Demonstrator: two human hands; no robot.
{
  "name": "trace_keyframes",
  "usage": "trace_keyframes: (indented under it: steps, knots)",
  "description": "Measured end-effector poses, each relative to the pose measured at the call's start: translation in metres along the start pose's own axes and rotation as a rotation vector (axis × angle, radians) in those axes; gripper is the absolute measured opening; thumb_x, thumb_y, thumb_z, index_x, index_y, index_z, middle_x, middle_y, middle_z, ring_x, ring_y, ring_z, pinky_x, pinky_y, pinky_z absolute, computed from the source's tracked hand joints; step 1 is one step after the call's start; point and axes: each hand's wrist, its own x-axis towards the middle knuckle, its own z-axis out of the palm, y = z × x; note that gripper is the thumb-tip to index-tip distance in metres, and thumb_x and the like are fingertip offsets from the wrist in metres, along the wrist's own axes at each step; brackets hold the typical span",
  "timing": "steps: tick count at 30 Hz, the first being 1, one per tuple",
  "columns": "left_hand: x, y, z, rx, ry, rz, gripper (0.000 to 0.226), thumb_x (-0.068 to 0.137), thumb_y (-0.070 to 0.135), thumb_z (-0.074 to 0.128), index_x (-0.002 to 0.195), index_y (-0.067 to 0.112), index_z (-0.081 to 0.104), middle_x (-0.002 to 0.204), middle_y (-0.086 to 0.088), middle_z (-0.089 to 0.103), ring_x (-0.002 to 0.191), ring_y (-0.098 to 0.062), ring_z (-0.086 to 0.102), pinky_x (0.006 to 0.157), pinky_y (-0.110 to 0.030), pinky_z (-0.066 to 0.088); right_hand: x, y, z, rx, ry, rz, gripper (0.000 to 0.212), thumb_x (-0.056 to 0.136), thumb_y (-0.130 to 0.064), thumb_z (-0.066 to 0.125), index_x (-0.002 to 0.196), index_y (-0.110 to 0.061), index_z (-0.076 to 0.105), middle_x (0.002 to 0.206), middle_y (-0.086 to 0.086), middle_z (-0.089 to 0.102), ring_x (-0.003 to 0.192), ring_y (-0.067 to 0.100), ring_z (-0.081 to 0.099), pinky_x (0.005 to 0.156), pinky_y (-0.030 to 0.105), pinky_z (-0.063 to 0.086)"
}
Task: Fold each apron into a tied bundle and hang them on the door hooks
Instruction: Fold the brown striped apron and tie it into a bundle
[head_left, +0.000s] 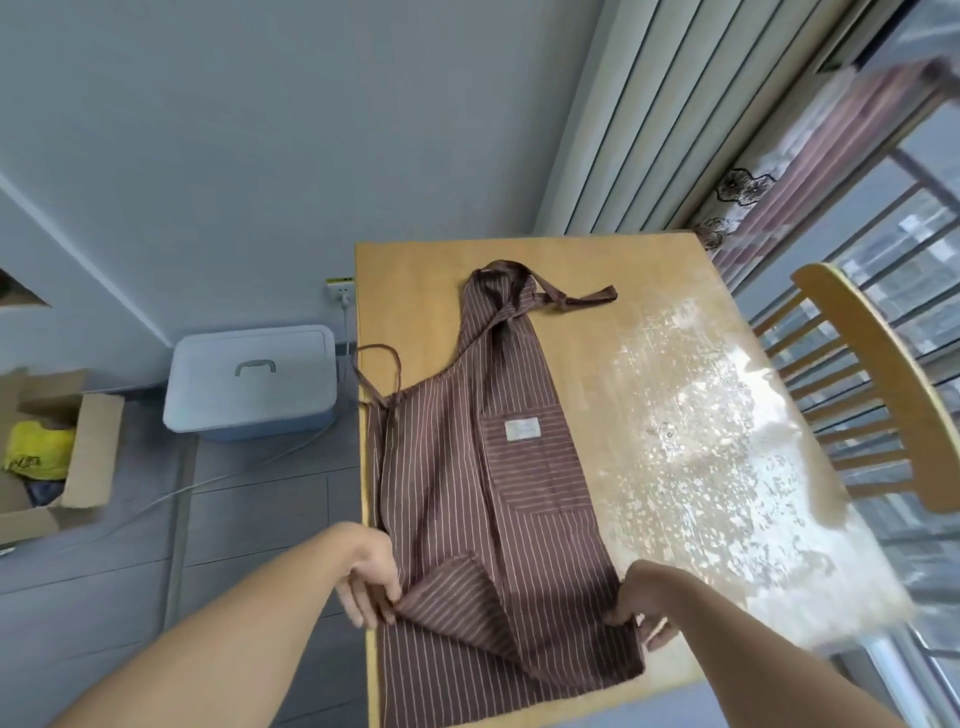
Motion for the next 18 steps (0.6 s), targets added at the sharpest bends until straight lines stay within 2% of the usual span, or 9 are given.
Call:
trace_keyframes:
  steps: [3, 5, 6, 8, 10, 11, 12, 14, 18]
  knots:
    - [-0.005, 0.012, -0.017, -0.143, 0.033, 0.060, 0.082, 0.080, 0.038, 0.084, 0.145, 0.004, 0.047, 0.149, -0.021, 0.050, 0.114, -0.030, 0.068, 0.086, -0.041, 0.062, -0.007, -0.001, -0.008, -0.228, -0.154, 0.088, 0.046, 0.093, -0.041, 0.072, 0.119, -0.005, 0.060, 0.116, 0.002, 0.070, 0.094, 0.015, 0.072, 0.090, 0.030, 0.059]
    - [-0.012, 0.022, -0.033, -0.373, 0.148, 0.168, 0.097, 0.077, 0.046, 0.085, 0.152, 0.006, 0.037, 0.154, -0.022, 0.042, 0.126, -0.035, 0.058, 0.083, -0.041, 0.063, -0.009, -0.015, -0.023, -0.248, -0.065, 0.040, 0.050, 0.094, -0.048, 0.067, 0.123, -0.008, 0.062, 0.119, 0.000, 0.068, 0.099, 0.017, 0.068, 0.100, 0.037, 0.055]
    - [-0.014, 0.027, -0.042, -0.499, 0.218, 0.202, 0.101, 0.077, 0.048, 0.084, 0.154, 0.007, 0.033, 0.155, -0.022, 0.039, 0.128, -0.037, 0.055, 0.080, -0.041, 0.063, -0.010, -0.026, -0.036, -0.210, 0.040, -0.024, 0.052, 0.094, -0.049, 0.067, 0.124, -0.007, 0.061, 0.122, 0.001, 0.070, 0.098, 0.019, 0.070, 0.095, 0.039, 0.058]
    - [-0.010, 0.037, -0.058, -0.699, 0.408, 0.248, 0.091, 0.079, 0.046, 0.083, 0.149, 0.007, 0.040, 0.153, -0.019, 0.042, 0.124, -0.036, 0.056, 0.072, -0.039, 0.064, -0.015, -0.051, -0.060, -0.045, 0.276, -0.192, 0.044, 0.094, -0.044, 0.068, 0.119, -0.008, 0.063, 0.114, 0.006, 0.074, 0.085, 0.019, 0.072, 0.076, 0.037, 0.063]
    - [-0.008, 0.048, -0.070, -0.832, 0.625, 0.302, 0.056, 0.079, 0.047, 0.082, 0.112, 0.007, 0.062, 0.134, -0.013, 0.057, 0.108, -0.028, 0.061, 0.070, -0.037, 0.061, -0.021, -0.077, -0.081, 0.258, 0.432, -0.396, 0.030, 0.095, -0.033, 0.069, 0.114, -0.011, 0.065, 0.100, 0.008, 0.075, 0.083, 0.021, 0.073, 0.072, 0.037, 0.064]
    - [-0.003, 0.054, -0.079, -0.866, 0.711, 0.335, 0.048, 0.075, 0.051, 0.083, 0.090, 0.011, 0.061, 0.116, -0.008, 0.061, 0.094, -0.022, 0.061, 0.074, -0.036, 0.057, -0.022, -0.091, -0.095, 0.417, 0.455, -0.471, 0.029, 0.095, -0.030, 0.070, 0.117, -0.011, 0.064, 0.098, 0.008, 0.074, 0.084, 0.023, 0.073, 0.072, 0.037, 0.064]
    - [-0.002, 0.059, -0.085, -0.862, 0.764, 0.363, 0.047, 0.072, 0.054, 0.082, 0.081, 0.014, 0.058, 0.103, -0.003, 0.059, 0.085, -0.018, 0.059, 0.080, -0.034, 0.052, -0.025, -0.105, -0.108, 0.550, 0.445, -0.522, 0.033, 0.095, -0.028, 0.070, 0.122, -0.010, 0.064, 0.098, 0.009, 0.074, 0.086, 0.024, 0.073, 0.071, 0.037, 0.064]
    - [-0.001, 0.067, -0.092, -0.858, 0.794, 0.368, 0.046, 0.077, 0.052, 0.081, 0.097, 0.014, 0.066, 0.107, 0.002, 0.056, 0.098, -0.021, 0.060, 0.089, -0.037, 0.046, -0.027, -0.132, -0.131, 0.795, 0.359, -0.576, 0.042, 0.097, -0.026, 0.068, 0.133, -0.005, 0.059, 0.107, 0.012, 0.072, 0.090, 0.026, 0.073, 0.067, 0.035, 0.063]
    - [0.014, 0.072, -0.109, -1.031, 0.791, 0.411, 0.023, 0.083, 0.034, 0.082, 0.093, 0.017, 0.070, 0.107, -0.002, 0.068, 0.097, -0.020, 0.060, 0.087, -0.036, 0.047, -0.024, -0.191, -0.196, 1.226, 0.102, -0.614, 0.036, 0.103, -0.021, 0.059, 0.137, -0.008, 0.057, 0.128, 0.014, 0.058, 0.104, 0.033, 0.068, 0.070, 0.035, 0.060]
